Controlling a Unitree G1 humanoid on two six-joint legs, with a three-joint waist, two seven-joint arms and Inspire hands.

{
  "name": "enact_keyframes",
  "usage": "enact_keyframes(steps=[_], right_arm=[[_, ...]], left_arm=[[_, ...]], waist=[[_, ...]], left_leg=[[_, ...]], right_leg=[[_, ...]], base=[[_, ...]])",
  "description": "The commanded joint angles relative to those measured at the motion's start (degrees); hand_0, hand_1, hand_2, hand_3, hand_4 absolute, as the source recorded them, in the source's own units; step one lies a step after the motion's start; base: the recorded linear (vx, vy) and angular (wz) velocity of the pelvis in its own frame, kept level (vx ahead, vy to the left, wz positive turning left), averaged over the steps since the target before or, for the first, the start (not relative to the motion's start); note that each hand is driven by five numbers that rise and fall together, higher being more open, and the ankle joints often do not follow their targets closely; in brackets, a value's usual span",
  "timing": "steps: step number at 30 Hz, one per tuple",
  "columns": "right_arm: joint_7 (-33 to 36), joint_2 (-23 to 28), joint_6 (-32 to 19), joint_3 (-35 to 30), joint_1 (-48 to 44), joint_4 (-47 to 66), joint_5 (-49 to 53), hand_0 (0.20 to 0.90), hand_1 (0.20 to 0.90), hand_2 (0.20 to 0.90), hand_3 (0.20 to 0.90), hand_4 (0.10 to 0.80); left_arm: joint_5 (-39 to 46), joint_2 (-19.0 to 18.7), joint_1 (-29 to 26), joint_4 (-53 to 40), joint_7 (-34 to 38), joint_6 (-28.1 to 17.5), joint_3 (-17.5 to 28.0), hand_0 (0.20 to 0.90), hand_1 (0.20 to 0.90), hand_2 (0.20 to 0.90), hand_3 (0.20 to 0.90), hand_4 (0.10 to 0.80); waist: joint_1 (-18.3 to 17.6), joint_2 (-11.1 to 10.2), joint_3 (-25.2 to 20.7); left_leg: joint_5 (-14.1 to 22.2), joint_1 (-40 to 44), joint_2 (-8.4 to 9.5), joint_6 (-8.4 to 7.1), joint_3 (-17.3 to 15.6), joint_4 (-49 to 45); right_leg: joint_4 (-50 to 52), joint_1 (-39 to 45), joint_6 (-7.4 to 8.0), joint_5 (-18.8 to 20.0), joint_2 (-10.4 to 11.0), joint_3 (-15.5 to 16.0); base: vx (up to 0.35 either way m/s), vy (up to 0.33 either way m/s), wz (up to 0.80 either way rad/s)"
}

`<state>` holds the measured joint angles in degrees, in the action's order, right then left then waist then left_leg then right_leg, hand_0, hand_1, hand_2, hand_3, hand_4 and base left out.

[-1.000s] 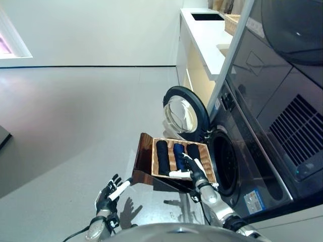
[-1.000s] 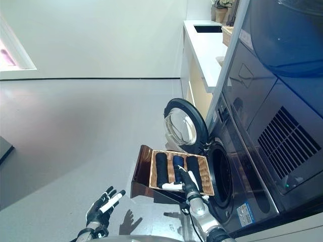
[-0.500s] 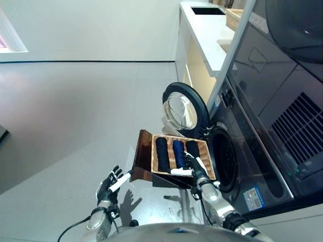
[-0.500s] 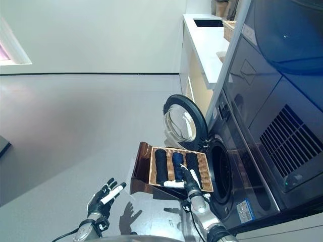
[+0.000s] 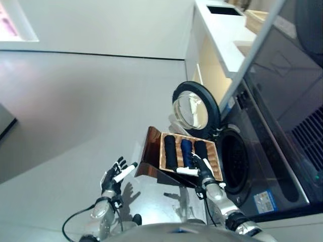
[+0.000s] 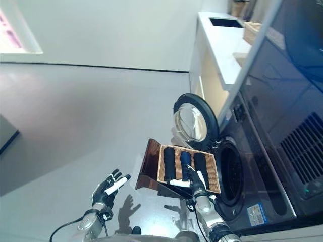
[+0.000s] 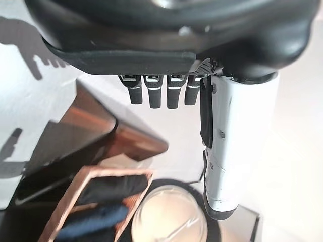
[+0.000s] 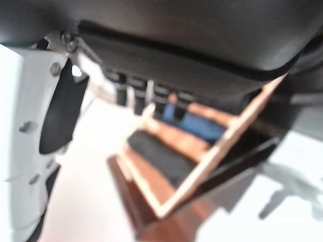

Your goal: Pick up the clothes and place them into the washing machine

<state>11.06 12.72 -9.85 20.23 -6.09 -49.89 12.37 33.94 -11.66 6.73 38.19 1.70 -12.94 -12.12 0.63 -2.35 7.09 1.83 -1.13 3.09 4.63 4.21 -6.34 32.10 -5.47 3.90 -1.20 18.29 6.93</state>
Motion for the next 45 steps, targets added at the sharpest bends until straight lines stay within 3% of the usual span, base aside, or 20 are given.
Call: enact_keyframes(steps=[1, 3, 4, 6, 9, 12, 14, 20, 27, 32, 34, 36, 38, 39, 41, 43, 45], right_arm=[[0.0, -1.3, -4.1, -1.0, -6.9, 2.4, 1.5, 0.900, 0.900, 0.900, 0.900, 0.800], [-0.1, -1.4, -4.0, -1.0, -7.8, 2.1, 1.6, 0.900, 0.900, 0.900, 0.900, 0.800], [0.1, -1.4, -4.1, -0.9, -8.0, 1.9, 1.7, 0.900, 0.900, 0.900, 0.900, 0.800], [0.4, -1.7, -3.9, -0.8, -8.4, 1.9, 2.0, 0.900, 0.900, 0.900, 0.900, 0.800], [1.0, -2.0, -3.7, -0.6, -8.7, 2.2, 1.9, 0.900, 0.900, 0.900, 0.900, 0.800], [0.8, -2.0, -3.7, -0.4, -7.5, 3.0, 1.6, 0.900, 0.900, 0.900, 0.900, 0.800], [1.0, -1.9, -3.8, 0.4, -7.7, 3.5, 1.3, 0.900, 0.900, 0.900, 0.900, 0.800], [1.3, -1.2, -4.2, 0.8, -8.5, 3.6, 1.9, 0.900, 0.900, 0.900, 0.900, 0.800], [1.3, -0.6, -4.1, 1.0, -9.3, 4.3, 2.0, 0.900, 0.900, 0.900, 0.900, 0.800], [1.9, -0.3, -4.7, 2.2, -10.4, 4.5, 1.9, 0.900, 0.900, 0.900, 0.900, 0.800], [1.8, -0.3, -5.1, 2.3, -10.6, 5.0, 2.5, 0.900, 0.900, 0.900, 0.900, 0.800], [1.8, -0.1, -5.1, 2.6, -10.3, 5.4, 2.3, 0.900, 0.900, 0.900, 0.900, 0.800], [1.9, 0.2, -5.1, 2.6, -10.3, 5.4, 2.3, 0.900, 0.900, 0.900, 0.900, 0.800], [2.8, 0.5, -5.2, 2.4, -10.9, 5.2, 2.5, 0.900, 0.900, 0.900, 0.900, 0.800], [3.6, 0.6, -5.5, 2.2, -11.8, 5.1, 3.0, 0.900, 0.900, 0.900, 0.900, 0.800], [4.0, 0.7, -5.6, 2.2, -12.2, 5.0, 3.1, 0.900, 0.900, 0.900, 0.900, 0.800], [4.5, 0.8, -5.6, 2.2, -12.6, 5.1, 2.8, 0.900, 0.900, 0.900, 0.900, 0.800]], left_arm=[[-2.4, -3.5, -0.5, -6.7, -0.4, -4.2, 1.7, 0.900, 0.900, 0.900, 0.900, 0.800], [-2.2, -3.6, -0.6, -6.0, -0.2, -4.5, 1.9, 0.900, 0.900, 0.900, 0.900, 0.800], [-2.0, -3.5, -0.7, -5.8, -0.2, -4.7, 1.8, 0.900, 0.900, 0.900, 0.900, 0.800], [-1.7, -3.4, -0.5, -6.3, 0.1, -4.7, 1.9, 0.900, 0.900, 0.900, 0.900, 0.800], [-1.1, -2.9, 0.0, -6.2, 0.5, -4.6, 1.9, 0.900, 0.900, 0.900, 0.900, 0.800], [-0.6, -2.2, 1.1, -6.5, 0.8, -4.2, 1.8, 0.900, 0.900, 0.900, 0.900, 0.800], [-0.1, -1.8, 1.4, -6.3, 1.2, -4.2, 1.9, 0.900, 0.900, 0.900, 0.900, 0.800], [0.2, -0.9, 0.5, -5.8, 1.7, -4.4, 1.2, 0.900, 0.900, 0.900, 0.900, 0.800], [0.8, 0.0, -1.1, -4.8, 1.9, -4.6, 0.4, 0.900, 0.900, 0.900, 0.900, 0.800], [1.9, 0.8, -3.0, -4.0, 3.3, -5.0, 0.5, 0.900, 0.900, 0.900, 0.900, 0.800], [1.9, 0.7, -3.5, -4.4, 3.2, -5.0, 0.1, 0.900, 0.900, 0.900, 0.900, 0.800], [2.2, 1.0, -3.9, -4.7, 3.1, -4.8, -0.6, 0.900, 0.900, 0.900, 0.900, 0.800], [2.3, 1.2, -4.3, -4.6, 3.2, -4.6, -1.1, 0.900, 0.900, 0.900, 0.900, 0.800], [2.4, 1.6, -5.3, -4.4, 3.6, -4.5, -2.2, 0.900, 0.900, 0.900, 0.900, 0.800], [2.4, 1.7, -6.3, -4.1, 4.0, -4.5, -2.8, 0.900, 0.900, 0.900, 0.900, 0.800], [2.7, 1.6, -6.4, -4.3, 4.5, -4.7, -2.9, 0.900, 0.900, 0.900, 0.900, 0.800], [2.7, 1.5, -6.3, -4.2, 4.8, -4.8, -2.7, 0.900, 0.900, 0.900, 0.900, 0.800]], waist=[[0.6, 0.1, -1.4], [-0.5, -0.9, -1.4], [-1.1, -0.9, -1.0], [-1.8, -1.6, -0.7], [-1.6, -2.2, -0.5], [-0.7, -3.0, -1.2], [-0.6, -2.8, -1.7], [-1.1, -1.0, -3.0], [-1.6, 0.2, -2.9], [-2.1, 1.0, -2.9], [-1.8, 0.2, -2.0], [-0.6, -1.2, -0.3], [-0.1, -1.5, 0.4], [0.5, -2.1, 1.6], [1.7, -3.0, 3.0], [2.4, -3.0, 3.5], [3.4, -2.4, 3.7]], left_leg=[[6.6, 7.2, 1.42, -1.12, 0.4, -0.1], [7.5, 9.5, 0.74, -2.56, 1.3, 1.7], [8.1, 10.9, -0.01, -3.15, 1.9, 2.4], [8.2, 12.7, -0.42, -3.65, 2.1, 4.2], [8.4, 14.6, -1.26, -4.23, 1.8, 6.0], [8.9, 14.7, -2.12, -4.72, 1.0, 5.9], [9.0, 14.6, -3.37, -5.61, 0.6, 5.6], [6.9, 14.8, -7.60, -8.20, 0.5, 3.5], [1.9, 14.2, -8.65, -10.09, -0.3, 2.9], [-1.5, 11.6, -10.72, -11.22, -0.8, -2.8], [-3.5, 8.0, -10.93, -11.09, -0.2, -10.4], [-6.6, 3.7, -8.96, -10.56, 1.7, -19.7], [-7.5, 1.8, -8.49, -10.27, 2.1, -22.6], [-8.9, -2.8, -9.33, -9.53, 1.1, -22.9], [-6.2, -8.5, -9.22, -8.27, 0.9, -19.1], [-5.4, -9.3, -10.15, -8.63, 0.8, -15.4], [-6.8, -11.2, -10.98, -9.39, 0.9, -6.9]], right_leg=[[-10.9, -2.5, 4.58, 14.2, 0.0, -0.2], [-21.6, -4.3, 5.96, 13.5, -0.1, 1.3], [-26.1, -4.7, 6.60, 14.0, -1.4, 1.2], [-30.5, -6.5, 7.98, 16.8, -2.5, 0.3], [-31.3, -6.4, 8.53, 18.5, -4.1, 1.6], [-29.5, -5.1, 7.35, 15.3, -5.1, 5.6], [-30.0, -4.8, 7.05, 14.7, -5.8, 6.6], [-28.5, -4.2, 5.26, 11.0, -8.6, 6.8], [-28.8, -3.8, 4.81, 10.8, -9.3, 9.1], [-26.6, -3.9, 2.36, 6.6, -11.9, 7.9], [-26.6, -2.3, 0.94, 5.3, -12.8, 6.8], [-27.1, 0.1, -0.48, 4.7, -13.3, 5.8], [-27.3, 1.1, -0.80, 4.4, -13.4, 5.9], [-27.8, 2.1, -0.88, 3.7, -13.0, 5.8], [-28.3, 3.1, -0.40, 3.2, -12.6, 4.6], [-28.6, 3.9, -0.13, 2.7, -13.2, 3.3], [-29.1, 5.1, 0.28, 1.8, -13.5, 1.8]], base=[[0.145, -0.049, 0.02], [0.276, -0.141, 0.12], [0.314, -0.136, 0.09], [0.208, -0.074, 0.13], [0.138, -0.076, 0.20], [0.093, -0.112, 0.25], [0.111, -0.148, 0.21], [0.106, -0.130, -0.09], [0.026, -0.054, 0.00], [0.025, -0.124, 0.02], [0.022, -0.182, 0.02], [0.039, -0.166, 0.25], [0.020, -0.101, 0.04], [0.028, -0.104, -0.30], [0.078, -0.027, -0.03], [0.141, 0.055, -0.14], [0.201, 0.131, -0.35]])
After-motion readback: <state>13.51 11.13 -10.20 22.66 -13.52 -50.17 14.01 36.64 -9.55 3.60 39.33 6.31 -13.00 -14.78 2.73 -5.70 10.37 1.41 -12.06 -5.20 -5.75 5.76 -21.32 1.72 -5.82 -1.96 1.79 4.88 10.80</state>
